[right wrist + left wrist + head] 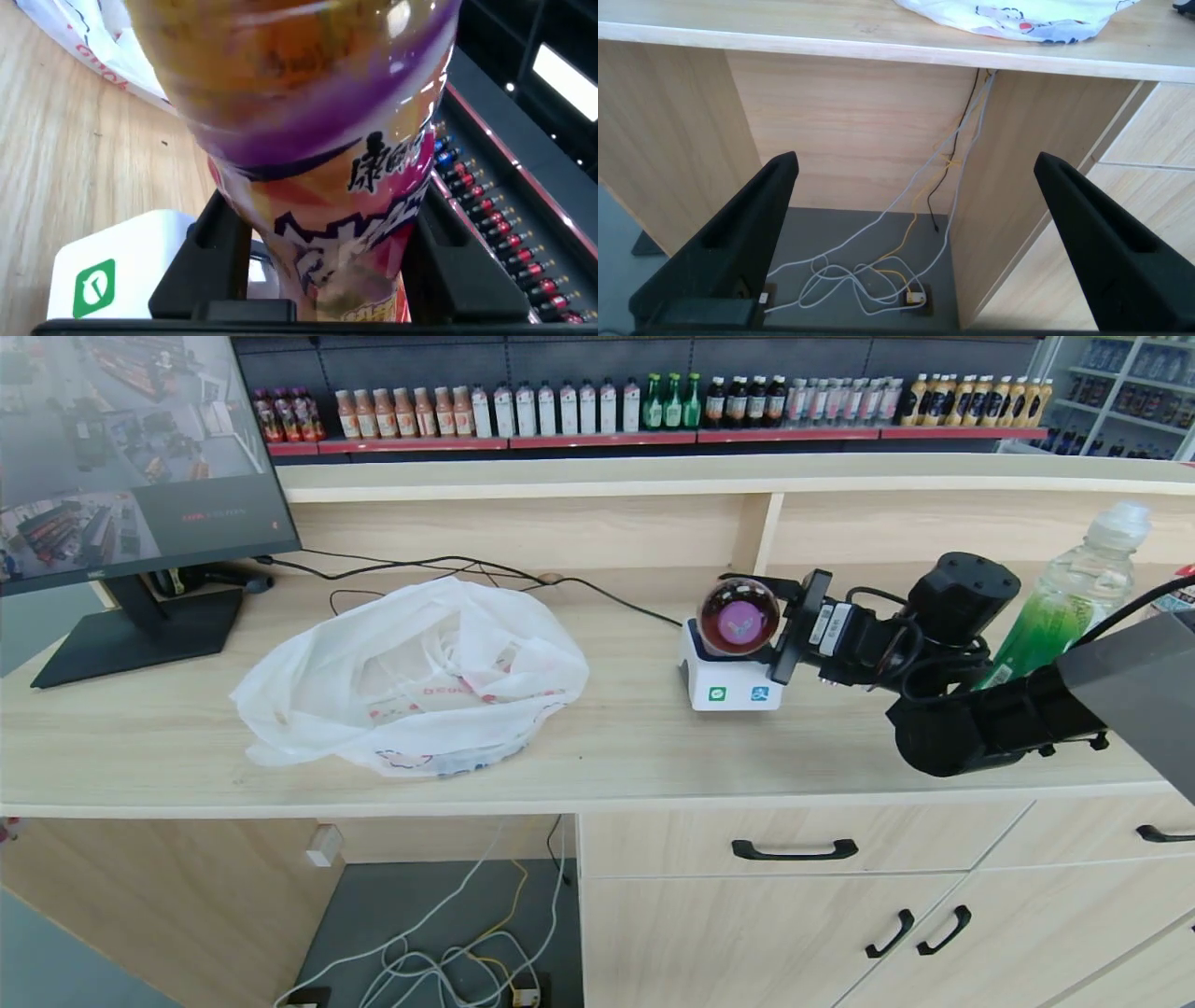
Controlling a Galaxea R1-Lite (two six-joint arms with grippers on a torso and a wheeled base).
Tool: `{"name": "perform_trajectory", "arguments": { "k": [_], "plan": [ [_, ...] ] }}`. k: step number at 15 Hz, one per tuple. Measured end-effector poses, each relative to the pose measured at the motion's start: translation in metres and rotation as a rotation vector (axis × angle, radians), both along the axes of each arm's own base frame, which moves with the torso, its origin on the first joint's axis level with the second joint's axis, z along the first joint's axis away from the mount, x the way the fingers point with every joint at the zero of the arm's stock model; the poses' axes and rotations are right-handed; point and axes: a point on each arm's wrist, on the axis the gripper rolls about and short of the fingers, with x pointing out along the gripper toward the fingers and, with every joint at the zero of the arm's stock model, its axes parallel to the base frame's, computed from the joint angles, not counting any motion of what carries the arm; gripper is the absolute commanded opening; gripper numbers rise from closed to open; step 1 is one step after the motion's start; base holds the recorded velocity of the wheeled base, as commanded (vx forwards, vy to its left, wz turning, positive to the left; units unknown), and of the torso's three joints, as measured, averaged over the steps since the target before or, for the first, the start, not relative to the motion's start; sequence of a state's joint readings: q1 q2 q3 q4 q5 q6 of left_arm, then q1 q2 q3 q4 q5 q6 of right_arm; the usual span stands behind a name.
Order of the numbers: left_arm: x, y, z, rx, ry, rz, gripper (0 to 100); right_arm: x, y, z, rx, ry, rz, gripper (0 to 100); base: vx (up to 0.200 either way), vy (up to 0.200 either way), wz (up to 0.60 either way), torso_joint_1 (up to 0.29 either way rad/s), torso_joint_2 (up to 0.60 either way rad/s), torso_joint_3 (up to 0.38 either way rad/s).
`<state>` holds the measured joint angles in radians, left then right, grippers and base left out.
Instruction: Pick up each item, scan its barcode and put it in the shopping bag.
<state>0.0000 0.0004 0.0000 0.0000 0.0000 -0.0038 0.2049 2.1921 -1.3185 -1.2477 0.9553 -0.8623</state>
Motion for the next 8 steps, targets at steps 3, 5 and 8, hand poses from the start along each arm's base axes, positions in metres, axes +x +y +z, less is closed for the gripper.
{"name": "perform_trajectory", "arguments": {
  "k": [3, 5, 8],
  "plan": [
    [0.0, 0.0, 0.0, 0.0, 0.0, 0.0, 100, -0.007, -0.002, -0.005, -0.014, 0.014, -0.001, 0, 0.0, 0.0, 0.0, 0.0, 0.0, 0.0],
    [0.0, 0.0, 0.0, 0.0, 0.0, 0.0, 100, -0.01, -0.002, -0.005, -0.016, 0.02, -0.001, 0, 0.0, 0.0, 0.0, 0.0, 0.0, 0.0],
    [0.0, 0.0, 0.0, 0.0, 0.0, 0.0, 100, -0.014, -0.003, -0.006, -0.018, 0.033, -0.001, 0, 0.0, 0.0, 0.0, 0.0, 0.0, 0.0]
  ]
}}
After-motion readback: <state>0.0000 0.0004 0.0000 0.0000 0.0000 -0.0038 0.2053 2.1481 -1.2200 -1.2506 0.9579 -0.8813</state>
